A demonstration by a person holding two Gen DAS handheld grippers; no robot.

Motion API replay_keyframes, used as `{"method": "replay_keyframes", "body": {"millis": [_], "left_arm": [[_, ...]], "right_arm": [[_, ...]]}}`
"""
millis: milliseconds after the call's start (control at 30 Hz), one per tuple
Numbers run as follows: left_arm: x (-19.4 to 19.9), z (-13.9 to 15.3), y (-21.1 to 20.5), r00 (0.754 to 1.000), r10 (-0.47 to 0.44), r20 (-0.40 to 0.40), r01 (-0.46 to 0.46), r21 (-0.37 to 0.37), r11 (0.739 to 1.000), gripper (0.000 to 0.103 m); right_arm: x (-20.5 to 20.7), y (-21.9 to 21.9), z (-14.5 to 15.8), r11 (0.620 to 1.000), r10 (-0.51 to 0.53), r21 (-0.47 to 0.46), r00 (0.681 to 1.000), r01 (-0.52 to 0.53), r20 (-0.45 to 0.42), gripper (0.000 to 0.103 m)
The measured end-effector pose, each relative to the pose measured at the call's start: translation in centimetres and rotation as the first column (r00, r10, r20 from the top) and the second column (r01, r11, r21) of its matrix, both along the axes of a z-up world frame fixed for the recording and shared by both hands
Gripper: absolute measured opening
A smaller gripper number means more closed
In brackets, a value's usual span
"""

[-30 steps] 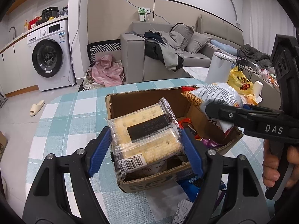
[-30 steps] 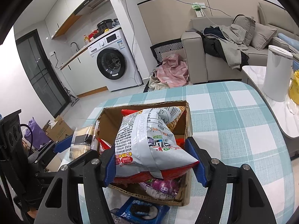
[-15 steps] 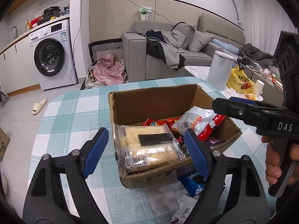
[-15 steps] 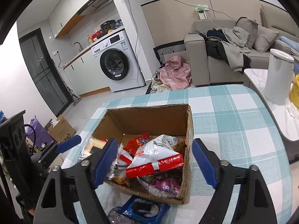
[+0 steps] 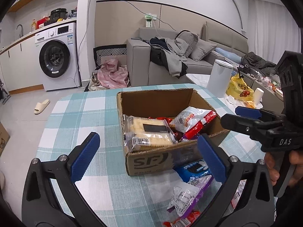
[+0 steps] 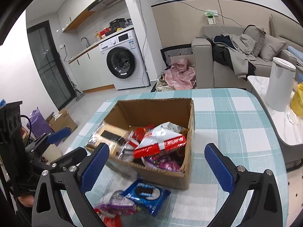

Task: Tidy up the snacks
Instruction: 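Withdraw both tools and move toward the red wafer and white square packs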

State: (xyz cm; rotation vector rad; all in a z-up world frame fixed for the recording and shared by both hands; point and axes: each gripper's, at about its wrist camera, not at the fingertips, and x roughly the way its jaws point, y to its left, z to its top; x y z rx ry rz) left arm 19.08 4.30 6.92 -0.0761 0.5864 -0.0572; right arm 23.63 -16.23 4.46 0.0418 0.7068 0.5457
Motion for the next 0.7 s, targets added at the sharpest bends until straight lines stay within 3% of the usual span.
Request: {"method": "replay_keyframes", "body": {"millis": [400, 700], "left_arm": [[-5.0, 0.7, -0.6, 1.0, 0.013, 0.019, -0.013, 0.014, 1.0, 0.103], [-6.5, 0.0, -1.1, 1.0, 0.018, 0.002, -0.018, 0.02, 1.0, 0.103]], "right_arm": [[-3.5, -0.2, -0.5, 0.999, 0.033, -0.034, 0.999, -0.033, -0.008, 0.102], [-5.8, -1.1, -1.5, 0.997, 0.031, -0.077, 0.999, -0.034, -0.032, 0.102]]}}
